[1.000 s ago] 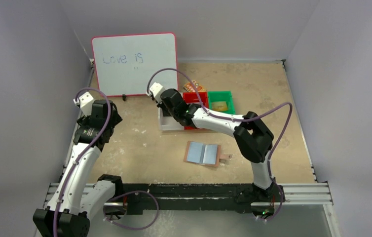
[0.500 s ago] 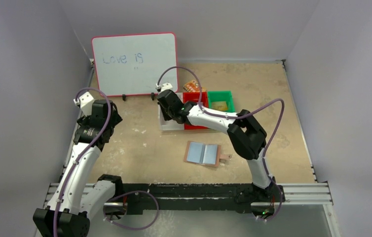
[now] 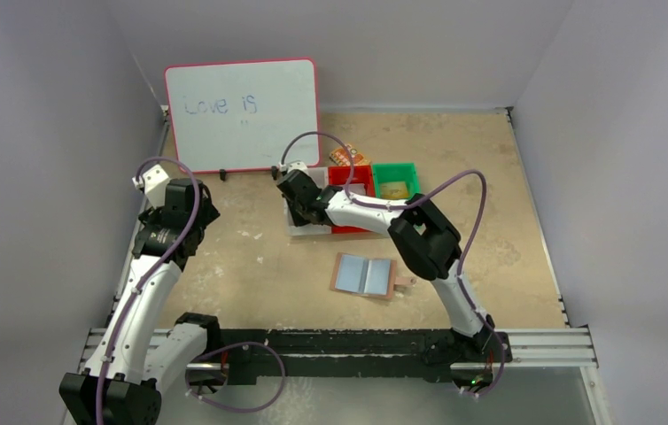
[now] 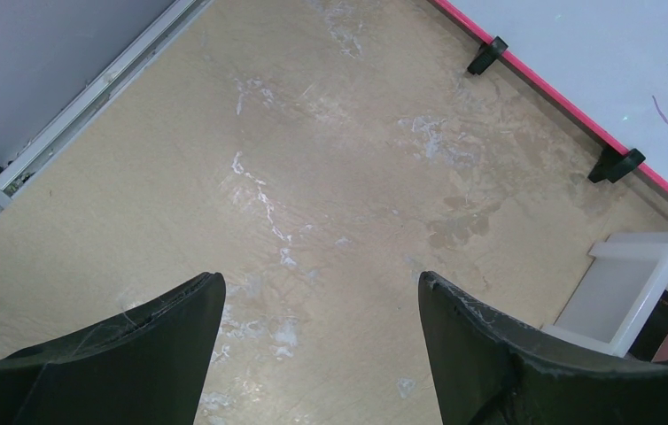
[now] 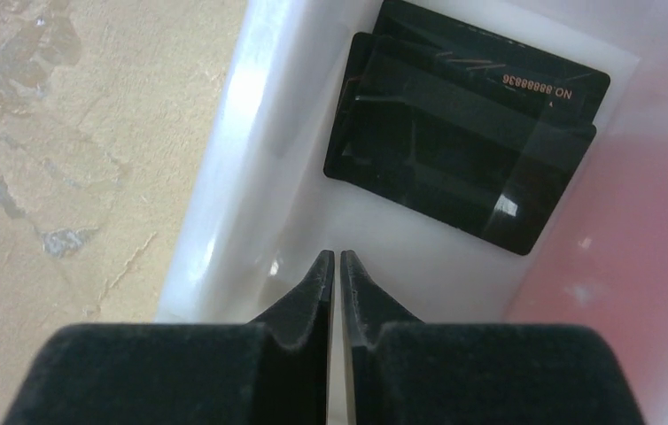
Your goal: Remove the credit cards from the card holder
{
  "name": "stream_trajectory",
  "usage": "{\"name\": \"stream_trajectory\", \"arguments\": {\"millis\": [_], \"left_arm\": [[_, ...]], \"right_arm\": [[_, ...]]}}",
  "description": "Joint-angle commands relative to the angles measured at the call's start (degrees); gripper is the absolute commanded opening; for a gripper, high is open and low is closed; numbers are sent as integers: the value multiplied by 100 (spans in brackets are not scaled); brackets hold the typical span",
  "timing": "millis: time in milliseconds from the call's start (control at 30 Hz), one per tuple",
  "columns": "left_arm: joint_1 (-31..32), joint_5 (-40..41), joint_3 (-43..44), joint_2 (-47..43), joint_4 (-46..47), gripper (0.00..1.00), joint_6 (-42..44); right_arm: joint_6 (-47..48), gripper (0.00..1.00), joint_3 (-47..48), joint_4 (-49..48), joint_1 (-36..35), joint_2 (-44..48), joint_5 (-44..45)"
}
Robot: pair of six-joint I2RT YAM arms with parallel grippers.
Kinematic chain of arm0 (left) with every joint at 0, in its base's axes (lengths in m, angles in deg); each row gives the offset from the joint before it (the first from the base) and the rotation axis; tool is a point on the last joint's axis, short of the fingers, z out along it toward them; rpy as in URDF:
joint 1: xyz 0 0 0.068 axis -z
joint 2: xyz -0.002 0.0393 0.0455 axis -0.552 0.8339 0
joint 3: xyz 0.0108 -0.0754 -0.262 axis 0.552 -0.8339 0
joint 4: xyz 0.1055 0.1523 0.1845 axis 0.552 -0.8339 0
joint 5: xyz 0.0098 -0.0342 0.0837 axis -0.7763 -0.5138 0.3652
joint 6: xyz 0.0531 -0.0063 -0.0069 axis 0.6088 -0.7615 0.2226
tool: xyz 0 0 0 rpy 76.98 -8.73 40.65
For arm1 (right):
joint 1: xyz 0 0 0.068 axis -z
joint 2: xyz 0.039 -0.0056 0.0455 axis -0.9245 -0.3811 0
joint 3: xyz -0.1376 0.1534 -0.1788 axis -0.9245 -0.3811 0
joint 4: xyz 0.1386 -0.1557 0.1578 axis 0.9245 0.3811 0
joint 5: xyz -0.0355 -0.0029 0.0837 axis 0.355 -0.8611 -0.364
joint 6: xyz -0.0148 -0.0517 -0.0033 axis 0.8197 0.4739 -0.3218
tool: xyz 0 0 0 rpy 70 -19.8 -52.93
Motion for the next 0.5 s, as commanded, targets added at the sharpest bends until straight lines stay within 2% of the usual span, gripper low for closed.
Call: {"name": "stream_trajectory", "arguments": {"millis": [0,333,467], "left_arm": [[-28,21,9,-1,169,80,149],[-27,21,4,8,170,80,140],[-32,-23,-4,17,194,80,155]], "right_arm": [[-97,9,357,69,-6,-242,327],[-189,11,469,50,125,-461,684],[-164,13,238,-602,213,-439,551]]}}
